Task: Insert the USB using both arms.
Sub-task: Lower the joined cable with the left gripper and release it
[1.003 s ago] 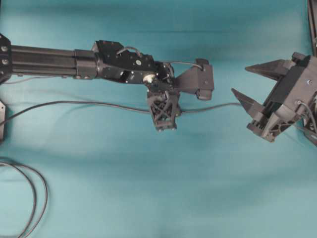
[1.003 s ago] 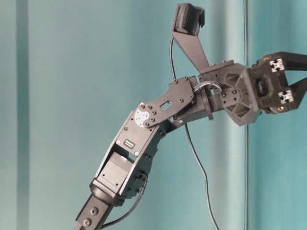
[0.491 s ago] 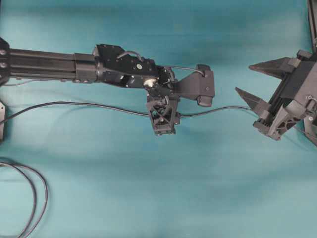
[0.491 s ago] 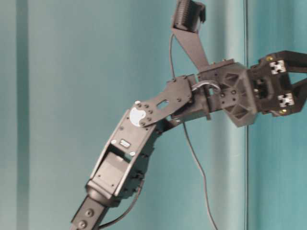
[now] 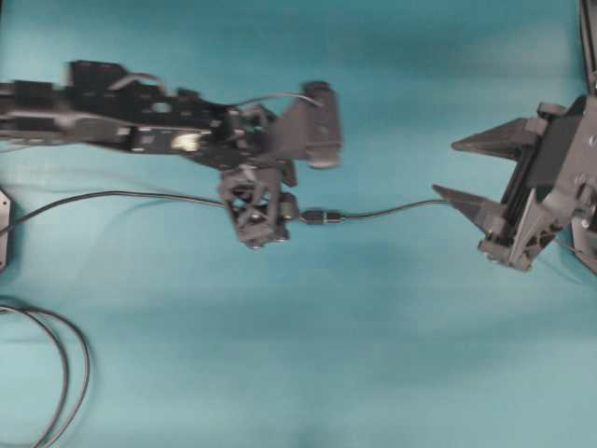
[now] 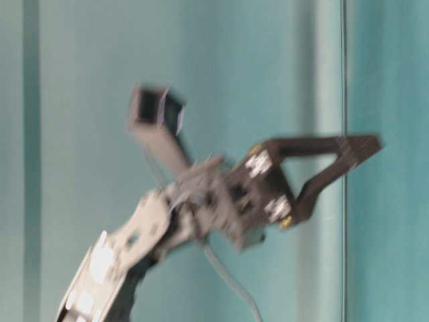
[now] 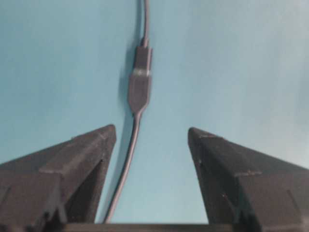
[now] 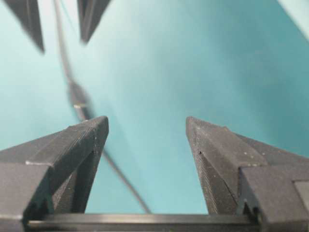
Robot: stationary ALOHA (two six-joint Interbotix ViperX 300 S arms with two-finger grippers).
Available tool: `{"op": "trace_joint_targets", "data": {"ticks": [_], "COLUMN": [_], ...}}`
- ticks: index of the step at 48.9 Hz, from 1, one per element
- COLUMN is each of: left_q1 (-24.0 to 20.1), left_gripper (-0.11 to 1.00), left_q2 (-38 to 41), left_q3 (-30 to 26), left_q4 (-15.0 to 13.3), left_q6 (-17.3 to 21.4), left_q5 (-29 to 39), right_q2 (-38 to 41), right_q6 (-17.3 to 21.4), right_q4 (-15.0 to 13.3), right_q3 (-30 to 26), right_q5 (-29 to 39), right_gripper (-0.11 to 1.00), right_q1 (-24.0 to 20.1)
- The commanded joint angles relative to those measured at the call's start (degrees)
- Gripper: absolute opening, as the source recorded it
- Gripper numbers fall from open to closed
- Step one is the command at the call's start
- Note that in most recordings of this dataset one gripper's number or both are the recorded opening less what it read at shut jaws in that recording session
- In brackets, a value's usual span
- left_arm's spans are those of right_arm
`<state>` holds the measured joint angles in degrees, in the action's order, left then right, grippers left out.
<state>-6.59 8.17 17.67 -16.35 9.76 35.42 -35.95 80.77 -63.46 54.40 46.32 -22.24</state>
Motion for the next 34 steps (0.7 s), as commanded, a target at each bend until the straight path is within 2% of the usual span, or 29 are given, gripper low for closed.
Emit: {"op": "trace_joint_targets", "data": {"ticks": [1, 10, 15, 25, 30, 34], "left_q1": [0.5, 1.7, 2.6, 5.0, 6.9, 7.9], "left_gripper": [0.78, 0.78, 0.78, 0.77, 0.77, 0.77], "left_q2": [-6.1, -13.4, -17.8, -24.4, -26.8, -28.7], "left_q3": [3.6, 11.8, 16.8, 28.2, 32.5, 35.5], "left_q4": [0.1, 0.1, 0.1, 0.1, 0.1, 0.1], "left_q6": [-1.2, -1.1, -0.9, 0.2, 0.3, 0.1], "left_q5": [-5.1, -18.1, -28.1, -44.8, -51.9, -53.4], "right_q2": [-2.5, -6.2, -7.2, -7.1, -7.1, -7.2], "right_q6": [-0.3, -1.1, -2.6, -8.1, -8.7, -8.7], "right_q4": [-0.2, -0.2, -0.3, -0.3, -0.2, -0.2], "right_q3": [0.6, 4.1, 5.4, 8.7, 10.4, 11.6], "right_q5": [-4.5, -13.3, -19.4, -34.2, -37.4, -38.1], "right_gripper": [0.73, 0.73, 0.73, 0.73, 0.73, 0.73], "right_q1": [2.7, 8.2, 12.5, 21.8, 24.3, 24.4]}}
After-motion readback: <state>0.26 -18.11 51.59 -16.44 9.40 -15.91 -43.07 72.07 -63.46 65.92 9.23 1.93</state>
